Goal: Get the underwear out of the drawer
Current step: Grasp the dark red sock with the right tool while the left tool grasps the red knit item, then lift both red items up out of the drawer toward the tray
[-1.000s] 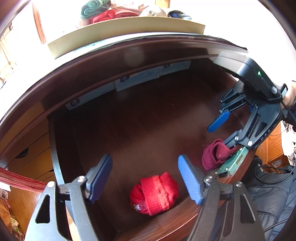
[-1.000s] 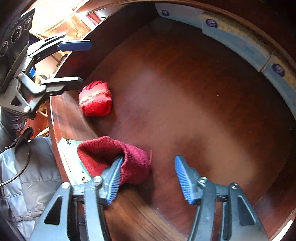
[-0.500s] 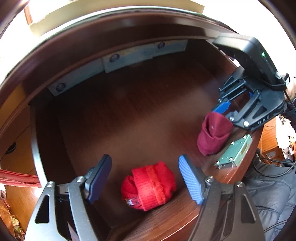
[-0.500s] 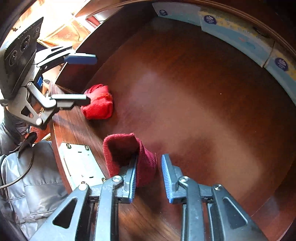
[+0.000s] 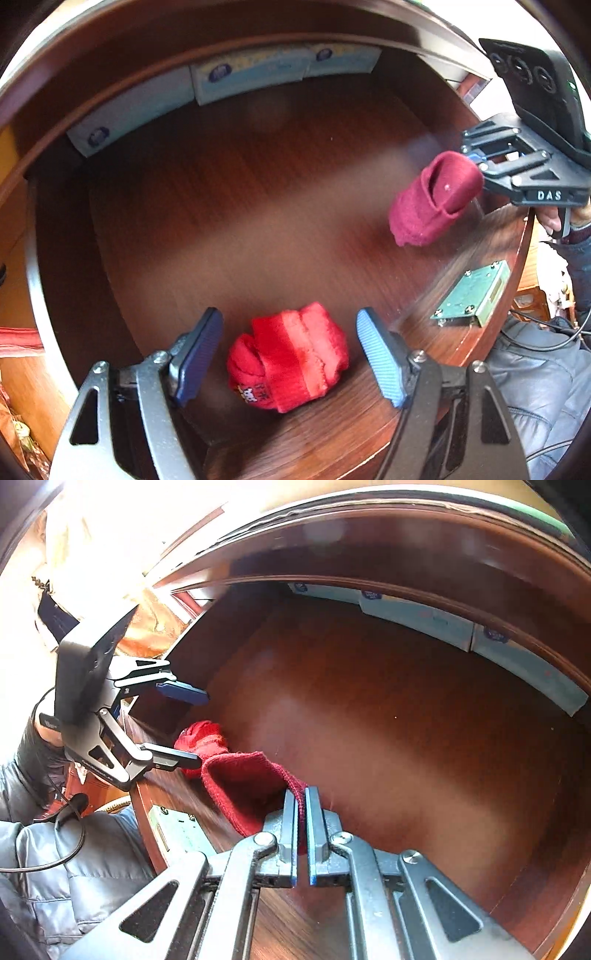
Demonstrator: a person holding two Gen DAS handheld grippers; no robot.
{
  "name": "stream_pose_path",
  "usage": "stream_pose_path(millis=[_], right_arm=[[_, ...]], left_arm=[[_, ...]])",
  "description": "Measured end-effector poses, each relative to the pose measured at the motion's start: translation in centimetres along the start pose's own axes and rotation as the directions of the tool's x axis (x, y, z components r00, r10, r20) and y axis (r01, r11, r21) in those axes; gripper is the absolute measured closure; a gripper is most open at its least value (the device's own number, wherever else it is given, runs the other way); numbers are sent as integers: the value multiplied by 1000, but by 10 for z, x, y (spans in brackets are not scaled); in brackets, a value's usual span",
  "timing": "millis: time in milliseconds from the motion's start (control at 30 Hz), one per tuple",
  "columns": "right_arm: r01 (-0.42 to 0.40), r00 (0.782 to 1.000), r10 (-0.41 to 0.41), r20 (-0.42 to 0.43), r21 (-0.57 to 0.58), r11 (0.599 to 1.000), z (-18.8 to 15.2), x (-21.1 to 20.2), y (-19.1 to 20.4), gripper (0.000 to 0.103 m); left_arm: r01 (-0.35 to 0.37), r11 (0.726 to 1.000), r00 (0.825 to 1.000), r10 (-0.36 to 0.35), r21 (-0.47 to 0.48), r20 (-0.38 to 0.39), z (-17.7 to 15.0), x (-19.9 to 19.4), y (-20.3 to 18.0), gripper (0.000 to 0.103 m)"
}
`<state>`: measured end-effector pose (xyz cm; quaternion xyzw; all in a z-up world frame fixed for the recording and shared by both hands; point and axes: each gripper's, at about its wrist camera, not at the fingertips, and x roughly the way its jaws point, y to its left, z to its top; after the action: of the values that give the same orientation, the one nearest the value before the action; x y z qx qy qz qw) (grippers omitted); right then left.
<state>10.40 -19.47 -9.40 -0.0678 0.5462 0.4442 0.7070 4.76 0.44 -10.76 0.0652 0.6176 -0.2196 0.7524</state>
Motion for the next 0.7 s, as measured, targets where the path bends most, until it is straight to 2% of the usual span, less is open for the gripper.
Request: stream_pose_path(millis=[67, 167, 333, 400, 533, 567, 600, 700], right_arm=[[-2, 1000, 2, 1, -6, 1000, 1, 0, 4, 98], [-10, 1000, 10, 16, 9, 1000, 9, -3, -3, 98], [-19, 999, 18, 41, 23, 1000, 5, -7, -12, 98], [-24, 999, 23, 48, 30, 999, 7, -7, -12, 98], [-31, 998, 29, 59, 38, 999, 6, -10, -16, 98], [-32, 998, 29, 60, 39, 999, 5, -11, -17, 98], [-31, 998, 28, 61, 39, 999, 3, -13, -18, 98], [-23, 997, 20, 69, 40, 999, 1, -15, -17, 98]], left_arm=[[18, 1000, 1000, -18, -12, -26, 2, 3, 1, 28], [79, 996, 994, -82, -41, -75, 3, 10, 6, 32], [107, 991, 986, -116, -78, -120, 5, 17, 9, 32], [132, 987, 983, -142, -88, -119, 6, 19, 9, 45], [165, 982, 979, -175, -95, -101, 3, 17, 7, 57], [176, 979, 978, -186, -100, -94, 3, 16, 8, 65], [162, 982, 982, -171, -98, -83, 2, 15, 8, 91], [164, 982, 984, -169, -94, -54, -1, 10, 4, 90]])
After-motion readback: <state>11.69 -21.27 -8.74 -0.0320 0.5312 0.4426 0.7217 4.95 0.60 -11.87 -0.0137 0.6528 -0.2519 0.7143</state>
